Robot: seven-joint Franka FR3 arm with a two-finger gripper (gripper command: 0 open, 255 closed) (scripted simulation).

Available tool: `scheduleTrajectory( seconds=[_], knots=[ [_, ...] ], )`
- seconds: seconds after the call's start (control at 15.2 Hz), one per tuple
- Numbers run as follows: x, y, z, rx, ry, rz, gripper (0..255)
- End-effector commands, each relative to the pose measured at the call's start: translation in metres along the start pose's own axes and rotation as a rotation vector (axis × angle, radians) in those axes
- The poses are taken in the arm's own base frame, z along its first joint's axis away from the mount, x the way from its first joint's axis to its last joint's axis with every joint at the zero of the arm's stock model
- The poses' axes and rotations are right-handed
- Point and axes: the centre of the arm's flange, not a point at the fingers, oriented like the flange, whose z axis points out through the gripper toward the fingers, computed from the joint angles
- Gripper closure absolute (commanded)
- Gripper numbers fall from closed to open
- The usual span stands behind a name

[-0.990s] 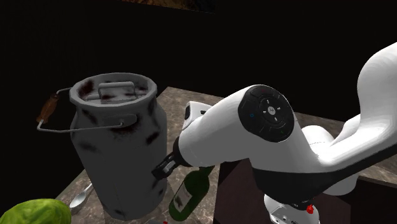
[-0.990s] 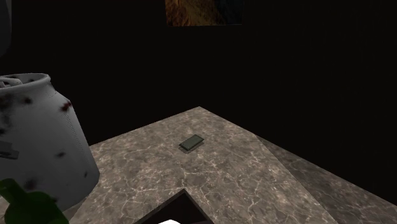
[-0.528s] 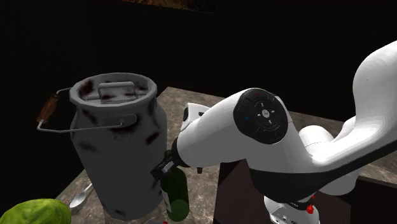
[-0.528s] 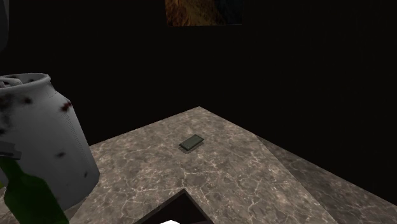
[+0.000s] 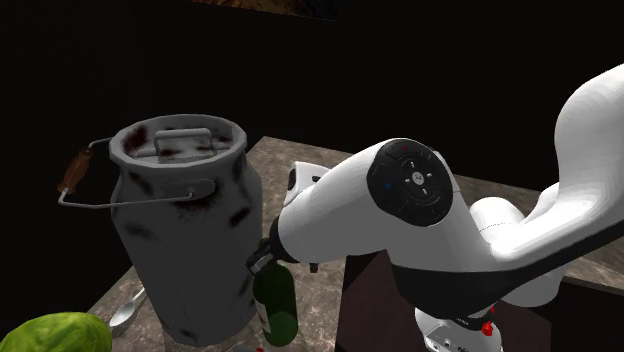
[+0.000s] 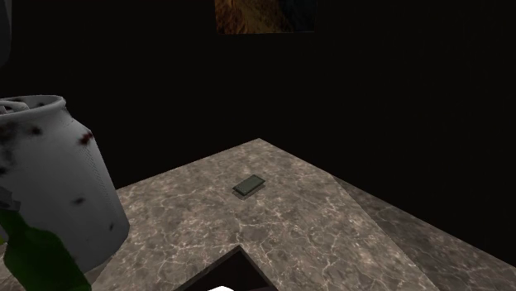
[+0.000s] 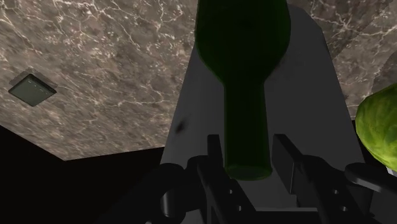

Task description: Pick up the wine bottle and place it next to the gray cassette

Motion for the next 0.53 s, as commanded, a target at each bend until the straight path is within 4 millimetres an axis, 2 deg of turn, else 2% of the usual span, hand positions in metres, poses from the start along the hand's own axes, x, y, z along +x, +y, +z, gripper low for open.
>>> scheduleTrajectory(
  seconds=[0.0,0.13,0.46],
  knots=[
    [0.000,0.000,0.000,-0.001,-0.001,0.000,255],
    [0.000,0.000,0.000,-0.001,-0.001,0.000,255],
    [0.015,0.004,-0.021,-0.001,-0.001,0.000,255]
  ],
)
